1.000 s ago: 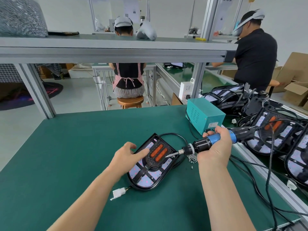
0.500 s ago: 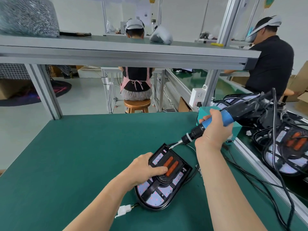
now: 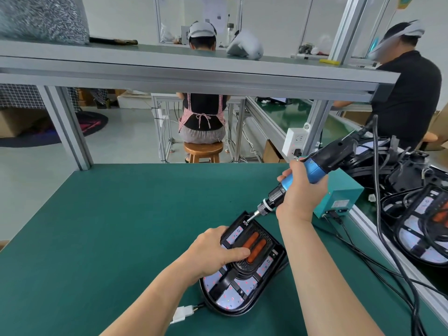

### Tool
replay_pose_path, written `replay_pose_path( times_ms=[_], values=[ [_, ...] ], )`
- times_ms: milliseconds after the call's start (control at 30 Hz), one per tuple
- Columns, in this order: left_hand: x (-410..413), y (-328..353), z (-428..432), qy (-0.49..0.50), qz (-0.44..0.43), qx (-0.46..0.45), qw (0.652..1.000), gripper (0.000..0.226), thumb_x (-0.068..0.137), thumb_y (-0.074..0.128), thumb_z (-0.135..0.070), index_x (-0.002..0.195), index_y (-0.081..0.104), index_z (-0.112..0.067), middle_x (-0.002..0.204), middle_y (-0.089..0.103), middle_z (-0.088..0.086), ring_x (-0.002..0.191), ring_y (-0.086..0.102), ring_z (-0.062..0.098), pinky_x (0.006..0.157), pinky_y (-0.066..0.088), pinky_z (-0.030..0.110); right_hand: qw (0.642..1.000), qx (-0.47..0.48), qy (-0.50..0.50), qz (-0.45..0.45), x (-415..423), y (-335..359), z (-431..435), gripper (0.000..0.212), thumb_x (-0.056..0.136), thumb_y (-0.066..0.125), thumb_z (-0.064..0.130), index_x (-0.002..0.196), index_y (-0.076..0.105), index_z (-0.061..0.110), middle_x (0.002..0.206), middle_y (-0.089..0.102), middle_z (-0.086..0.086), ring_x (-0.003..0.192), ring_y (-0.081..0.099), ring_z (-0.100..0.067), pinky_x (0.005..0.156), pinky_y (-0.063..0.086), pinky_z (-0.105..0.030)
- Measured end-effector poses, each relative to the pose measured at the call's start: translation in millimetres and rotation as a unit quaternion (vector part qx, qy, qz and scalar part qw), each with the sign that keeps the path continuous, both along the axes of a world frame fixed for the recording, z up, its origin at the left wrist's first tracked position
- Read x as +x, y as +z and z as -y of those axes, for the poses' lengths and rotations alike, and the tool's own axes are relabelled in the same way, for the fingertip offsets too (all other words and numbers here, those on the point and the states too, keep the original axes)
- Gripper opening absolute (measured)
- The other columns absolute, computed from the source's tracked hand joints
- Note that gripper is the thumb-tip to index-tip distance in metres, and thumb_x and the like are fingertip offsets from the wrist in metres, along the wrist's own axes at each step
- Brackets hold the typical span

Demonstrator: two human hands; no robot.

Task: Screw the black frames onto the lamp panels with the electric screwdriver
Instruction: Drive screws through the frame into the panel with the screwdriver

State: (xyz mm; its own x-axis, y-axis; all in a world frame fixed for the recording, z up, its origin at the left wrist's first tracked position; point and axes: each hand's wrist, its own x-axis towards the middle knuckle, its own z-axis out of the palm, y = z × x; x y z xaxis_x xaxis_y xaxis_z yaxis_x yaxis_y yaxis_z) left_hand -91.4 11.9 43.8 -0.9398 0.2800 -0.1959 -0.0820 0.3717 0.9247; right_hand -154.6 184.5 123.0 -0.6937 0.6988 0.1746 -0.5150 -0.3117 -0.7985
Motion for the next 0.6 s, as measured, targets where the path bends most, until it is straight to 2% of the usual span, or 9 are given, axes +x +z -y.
replay_pose_path(
  times_ms=[233, 333, 433, 600],
  values=[
    [1.4, -1.1, 0.7, 0.0, 0.006, 0.006, 1.0, 0.034, 0.073, 0.084, -0.039, 0.099, 0.069, -0.024, 0.091, 0.077, -0.002, 0.088, 0.074, 0.02, 0.09, 0.057, 0.043, 1.0, 0.01, 0.007, -0.013, 1.7, 1.0, 4.6, 0.019, 0.074, 0.067, 0.01, 0.087, 0.054, 0.014, 0.061, 0.057, 0.005, 0.053, 0.053, -0.014, 0.053, 0.052, -0.028],
    [1.5, -1.4, 0.6, 0.001, 0.008, 0.004, 1.0, 0.035, 0.073, 0.084, -0.042, 0.099, 0.068, -0.025, 0.091, 0.077, -0.004, 0.087, 0.074, 0.018, 0.09, 0.058, 0.044, 0.999, 0.029, 0.017, -0.022, 4.0, 2.8, 8.6, 0.02, 0.075, 0.068, 0.01, 0.088, 0.055, 0.014, 0.063, 0.057, 0.0, 0.054, 0.054, -0.018, 0.053, 0.051, -0.028],
    [1.3, -1.6, 0.7, 0.0, 0.009, 0.002, 1.0, 0.033, 0.074, 0.084, -0.041, 0.099, 0.068, -0.026, 0.092, 0.077, -0.005, 0.087, 0.074, 0.017, 0.091, 0.057, 0.043, 0.997, 0.064, 0.024, -0.032, 6.4, 3.4, 13.6, 0.019, 0.075, 0.068, 0.012, 0.087, 0.054, 0.014, 0.058, 0.058, 0.005, 0.049, 0.054, -0.014, 0.053, 0.051, -0.029],
    [2.0, -1.4, 0.4, 0.0, 0.013, 0.014, 1.0, 0.043, 0.069, 0.083, -0.044, 0.103, 0.069, -0.022, 0.095, 0.077, -0.002, 0.092, 0.074, 0.02, 0.093, 0.056, 0.046, 0.996, 0.08, 0.029, -0.034, 7.5, 4.9, 17.7, 0.02, 0.075, 0.068, 0.012, 0.087, 0.052, 0.014, 0.055, 0.057, 0.002, 0.047, 0.052, -0.017, 0.052, 0.049, -0.025]
  ],
)
